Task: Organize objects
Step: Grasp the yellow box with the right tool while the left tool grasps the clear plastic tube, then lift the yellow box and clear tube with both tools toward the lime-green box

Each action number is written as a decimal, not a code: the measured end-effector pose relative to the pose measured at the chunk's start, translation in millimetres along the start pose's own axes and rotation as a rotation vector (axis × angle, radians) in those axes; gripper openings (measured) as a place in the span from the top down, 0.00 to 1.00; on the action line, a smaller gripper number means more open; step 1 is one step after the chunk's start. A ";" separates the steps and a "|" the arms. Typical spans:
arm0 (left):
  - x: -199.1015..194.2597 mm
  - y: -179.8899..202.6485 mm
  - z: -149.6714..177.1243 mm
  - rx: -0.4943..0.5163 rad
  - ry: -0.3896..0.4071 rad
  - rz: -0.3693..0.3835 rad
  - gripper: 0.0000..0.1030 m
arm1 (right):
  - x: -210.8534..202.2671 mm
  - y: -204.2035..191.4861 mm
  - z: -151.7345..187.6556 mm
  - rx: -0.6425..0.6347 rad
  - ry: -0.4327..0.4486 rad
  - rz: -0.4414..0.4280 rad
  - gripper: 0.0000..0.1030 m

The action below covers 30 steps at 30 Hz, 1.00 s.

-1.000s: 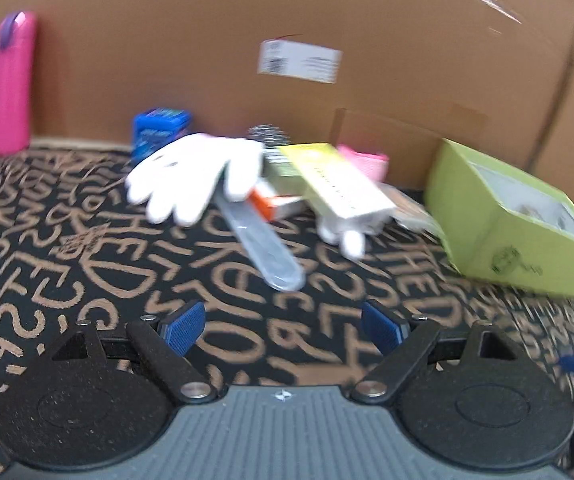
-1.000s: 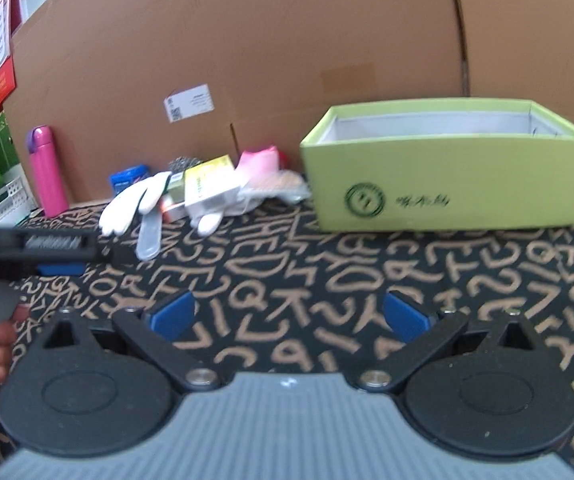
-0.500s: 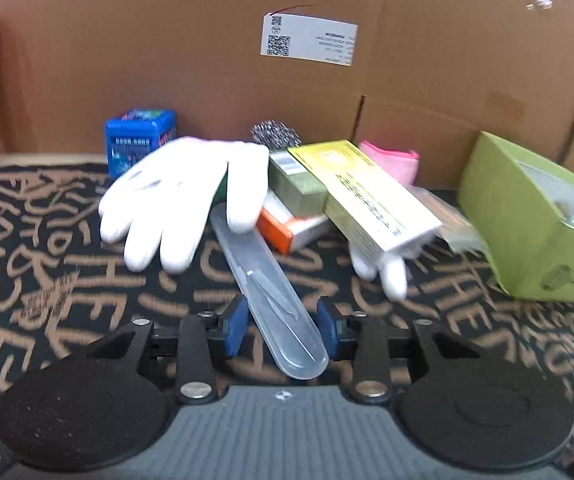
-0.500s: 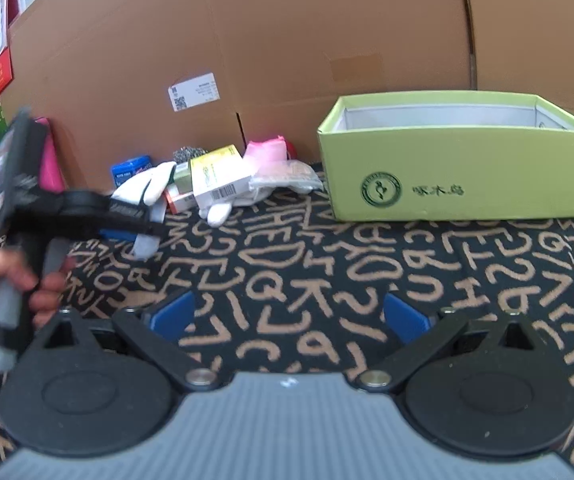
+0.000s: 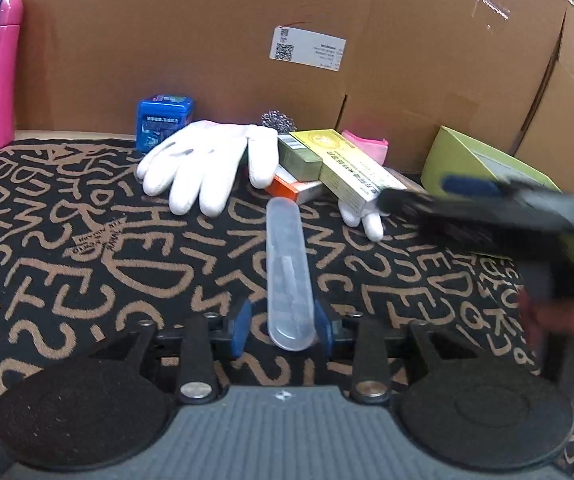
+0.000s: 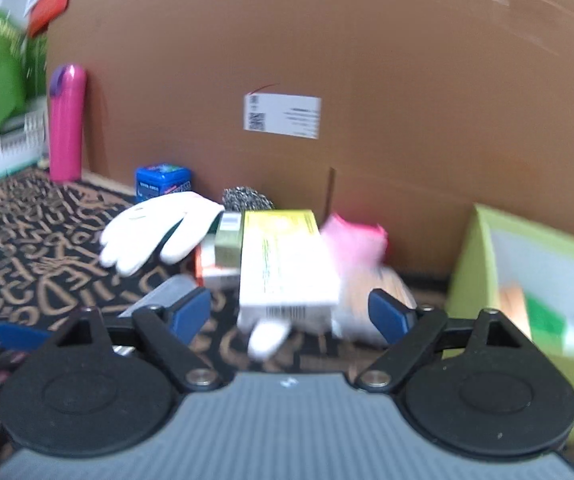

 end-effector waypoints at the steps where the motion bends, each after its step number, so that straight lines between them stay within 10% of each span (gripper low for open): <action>1: 1.0 -2.1 0.0 -0.008 -0.001 0.000 0.50 | 12.4 -0.5 -3.8 -0.017 -0.015 0.003 0.17; 9: 13.0 1.4 -5.0 0.020 -0.014 0.035 0.51 | 63.6 -4.9 -3.3 -0.024 -0.090 0.013 0.35; 14: 10.4 4.2 0.2 0.077 -0.026 0.036 0.72 | 9.0 -11.2 7.4 -0.006 -0.054 0.027 0.35; 23: -32.5 17.9 38.5 0.147 -0.069 0.079 0.72 | -111.9 -17.5 80.2 0.158 -0.136 -0.020 0.35; 30: -27.3 32.5 37.2 0.185 -0.083 0.033 0.71 | -127.3 -25.7 95.8 0.168 -0.158 -0.048 0.23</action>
Point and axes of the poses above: each gripper's, at about its wrist camera, not at the fingertips, and x roughly the way its jaws point, y to its right, z to its underside, the point moved 8 cm from there along x, roughly the way its jaws point, and after that the axes turned 1 degree about -z, right-handed, at the moved point
